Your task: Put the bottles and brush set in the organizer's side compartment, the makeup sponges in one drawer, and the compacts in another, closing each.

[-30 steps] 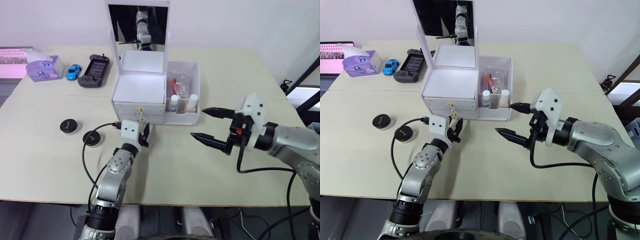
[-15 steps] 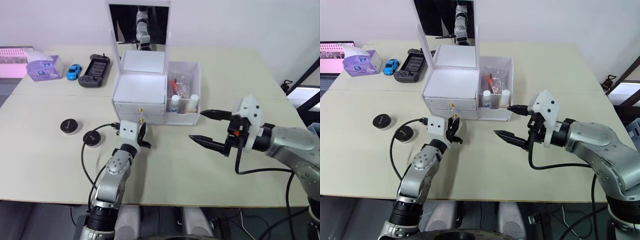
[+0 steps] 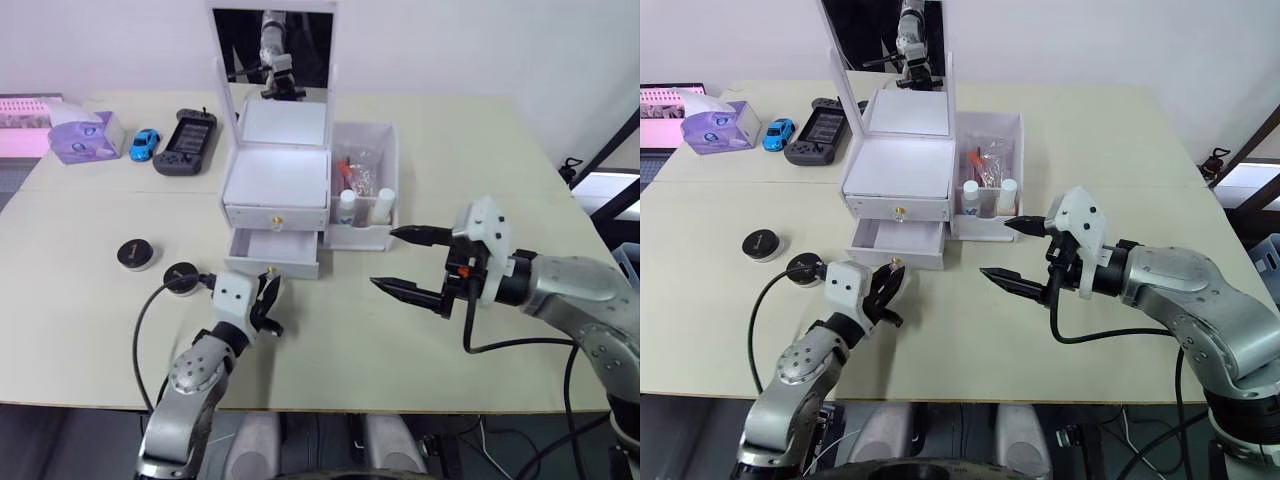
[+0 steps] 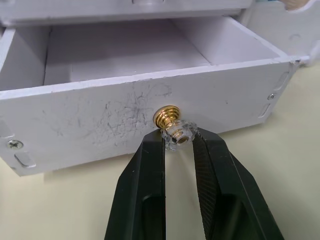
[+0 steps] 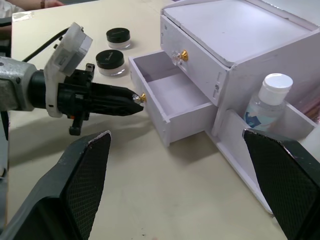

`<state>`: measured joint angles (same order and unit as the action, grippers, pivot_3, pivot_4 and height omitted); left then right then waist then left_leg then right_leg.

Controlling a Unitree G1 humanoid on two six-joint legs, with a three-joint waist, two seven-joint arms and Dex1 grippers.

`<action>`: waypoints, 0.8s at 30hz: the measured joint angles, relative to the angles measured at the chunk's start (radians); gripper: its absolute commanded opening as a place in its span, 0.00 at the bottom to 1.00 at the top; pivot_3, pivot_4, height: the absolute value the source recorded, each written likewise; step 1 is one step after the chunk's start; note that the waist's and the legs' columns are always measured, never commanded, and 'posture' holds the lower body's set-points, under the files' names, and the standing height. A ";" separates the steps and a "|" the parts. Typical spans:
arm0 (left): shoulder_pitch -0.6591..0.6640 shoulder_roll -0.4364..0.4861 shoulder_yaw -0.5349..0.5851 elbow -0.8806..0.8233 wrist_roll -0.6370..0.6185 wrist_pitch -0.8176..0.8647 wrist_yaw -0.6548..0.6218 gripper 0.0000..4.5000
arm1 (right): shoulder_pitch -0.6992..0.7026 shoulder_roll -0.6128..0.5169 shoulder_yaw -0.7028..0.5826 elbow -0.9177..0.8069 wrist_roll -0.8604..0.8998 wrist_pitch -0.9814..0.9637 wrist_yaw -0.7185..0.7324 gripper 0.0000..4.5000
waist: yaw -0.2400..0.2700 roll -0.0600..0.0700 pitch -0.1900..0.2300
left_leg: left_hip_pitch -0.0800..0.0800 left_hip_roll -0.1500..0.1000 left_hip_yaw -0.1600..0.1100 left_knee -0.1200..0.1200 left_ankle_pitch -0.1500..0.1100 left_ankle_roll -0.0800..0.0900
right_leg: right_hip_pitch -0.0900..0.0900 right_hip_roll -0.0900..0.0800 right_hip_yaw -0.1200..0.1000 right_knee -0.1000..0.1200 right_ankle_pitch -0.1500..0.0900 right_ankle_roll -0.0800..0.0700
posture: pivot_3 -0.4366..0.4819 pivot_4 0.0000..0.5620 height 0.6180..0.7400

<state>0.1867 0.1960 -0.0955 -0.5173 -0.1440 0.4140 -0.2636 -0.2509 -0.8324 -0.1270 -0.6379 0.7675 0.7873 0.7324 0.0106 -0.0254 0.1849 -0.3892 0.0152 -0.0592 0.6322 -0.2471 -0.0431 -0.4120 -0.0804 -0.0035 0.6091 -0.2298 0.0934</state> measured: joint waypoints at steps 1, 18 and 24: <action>0.013 0.006 0.002 -0.018 -0.010 0.015 -0.004 0.06 | -0.001 0.000 0.000 0.003 0.000 0.000 0.000 1.00 | 0.000 0.000 0.000 | 0.000 0.000 0.000 0.000 0.000 0.000 | 0.000 0.000 0.000 0.000 0.000 0.000 | 0.48 0.27 1.00; 0.105 0.086 0.033 -0.105 -0.134 0.086 -0.105 0.06 | -0.001 0.018 0.004 0.005 0.001 0.000 0.000 1.00 | 0.001 0.000 0.000 | -0.002 0.000 0.000 -0.002 0.000 0.000 | 0.001 0.000 0.000 -0.006 0.000 -0.001 | 0.48 0.27 1.00; 0.123 0.089 0.031 -0.091 -0.149 0.057 -0.125 0.29 | -0.011 0.020 0.013 0.014 0.000 0.000 0.003 1.00 | 0.002 0.000 0.000 | -0.003 0.000 0.001 -0.002 -0.001 0.001 | 0.001 0.000 0.000 -0.010 0.001 -0.002 | 0.48 0.27 1.00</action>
<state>0.3093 0.2850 -0.0648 -0.6083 -0.2926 0.4709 -0.3882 -0.2622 -0.8126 -0.1143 -0.6239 0.7676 0.7875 0.7354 0.0125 -0.0250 0.1848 -0.3920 0.0150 -0.0586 0.6304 -0.2478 -0.0423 -0.4105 -0.0807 -0.0034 0.5994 -0.2285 0.0912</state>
